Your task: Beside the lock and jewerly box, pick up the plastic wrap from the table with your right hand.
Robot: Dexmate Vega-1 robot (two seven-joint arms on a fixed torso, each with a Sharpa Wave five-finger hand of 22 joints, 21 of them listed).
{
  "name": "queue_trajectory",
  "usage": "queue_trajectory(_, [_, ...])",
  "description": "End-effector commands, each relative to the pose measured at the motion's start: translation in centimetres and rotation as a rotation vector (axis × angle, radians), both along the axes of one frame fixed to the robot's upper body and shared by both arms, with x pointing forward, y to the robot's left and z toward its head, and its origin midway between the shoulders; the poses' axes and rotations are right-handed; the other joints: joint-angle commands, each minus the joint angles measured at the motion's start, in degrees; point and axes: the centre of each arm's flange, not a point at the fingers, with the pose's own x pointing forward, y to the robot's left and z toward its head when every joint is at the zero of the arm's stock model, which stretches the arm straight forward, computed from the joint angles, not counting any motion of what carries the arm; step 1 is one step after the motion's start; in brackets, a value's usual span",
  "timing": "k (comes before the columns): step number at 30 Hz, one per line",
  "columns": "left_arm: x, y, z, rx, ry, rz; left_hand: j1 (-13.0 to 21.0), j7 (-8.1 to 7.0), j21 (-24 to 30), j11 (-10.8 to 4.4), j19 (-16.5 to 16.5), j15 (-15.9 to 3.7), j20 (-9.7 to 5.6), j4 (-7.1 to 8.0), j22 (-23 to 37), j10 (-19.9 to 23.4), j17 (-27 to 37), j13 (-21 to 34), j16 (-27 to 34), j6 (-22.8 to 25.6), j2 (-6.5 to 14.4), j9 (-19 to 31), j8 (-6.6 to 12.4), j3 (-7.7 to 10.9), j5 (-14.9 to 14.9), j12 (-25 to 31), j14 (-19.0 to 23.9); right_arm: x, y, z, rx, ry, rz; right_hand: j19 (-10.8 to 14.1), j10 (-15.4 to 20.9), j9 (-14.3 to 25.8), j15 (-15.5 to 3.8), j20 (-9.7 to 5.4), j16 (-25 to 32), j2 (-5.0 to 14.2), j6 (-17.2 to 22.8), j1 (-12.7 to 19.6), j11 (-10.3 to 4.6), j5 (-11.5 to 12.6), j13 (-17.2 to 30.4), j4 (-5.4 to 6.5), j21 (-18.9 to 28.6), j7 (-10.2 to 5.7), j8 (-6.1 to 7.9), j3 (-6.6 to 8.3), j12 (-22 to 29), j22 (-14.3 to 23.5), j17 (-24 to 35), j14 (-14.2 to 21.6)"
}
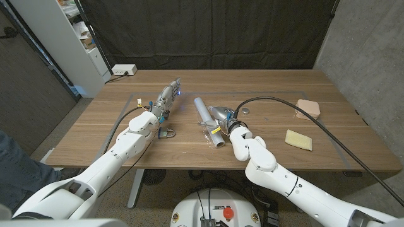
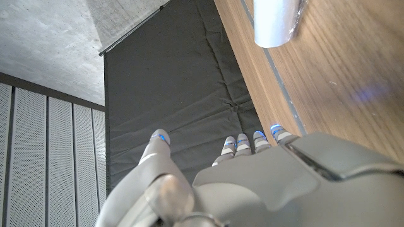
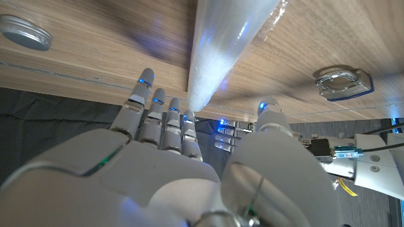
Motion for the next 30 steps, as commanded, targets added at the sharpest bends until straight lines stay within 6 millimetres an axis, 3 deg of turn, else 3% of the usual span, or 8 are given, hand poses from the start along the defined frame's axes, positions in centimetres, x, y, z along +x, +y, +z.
queue_trajectory(1, [0.4,0.1,0.0,-0.003,0.007,-0.003,0.6,0.02,0.4,-0.3,-7.2,0.37,0.43,-0.16,0.2,-0.4,0.2,0.2,0.1,0.4,-0.2,0.3,0.17,0.08,-0.2,0.1,-3.4,-0.3,0.7,-0.4,-0.007,-0.022,-0.038,0.5,1.0,0.1,0.51,0.25,0.2,0.11,1.0,1.1,-0.2,0.4,0.1,-0.57,0.2,0.24,0.53,0.22,0.2,0.2,0.1,0.5])
queue_trajectory(12, [1.1,0.0,0.0,0.009,0.019,-0.011,0.6,0.03,0.4,-0.29,-7.2,0.32,0.45,-0.16,0.2,-0.4,0.2,0.2,0.1,0.4,-0.1,0.3,0.19,0.05,-0.2,0.1,-3.3,-0.1,1.3,-1.1,-0.004,-0.03,-0.054,0.1,1.3,0.1,0.91,0.48,-0.4,0.17,2.3,2.6,-0.84,0.6,0.1,-1.09,-0.3,-0.03,0.83,0.52,0.0,0.3,0.0,0.1])
queue_trajectory(30, [1.0,-0.3,0.2,0.024,0.023,-0.011,0.6,0.01,0.4,-0.31,-7.3,0.33,0.47,-0.18,0.2,-0.3,0.2,0.2,0.1,0.5,-0.1,0.3,0.19,0.01,-0.2,0.1,-3.3,0.4,1.5,-2.3,0.015,-0.041,-0.063,2.0,3.3,0.1,0.09,0.27,0.4,0.11,4.2,3.5,-1.55,0.8,0.1,-1.02,-0.1,-0.16,1.1,0.47,0.3,0.4,0.0,3.4])
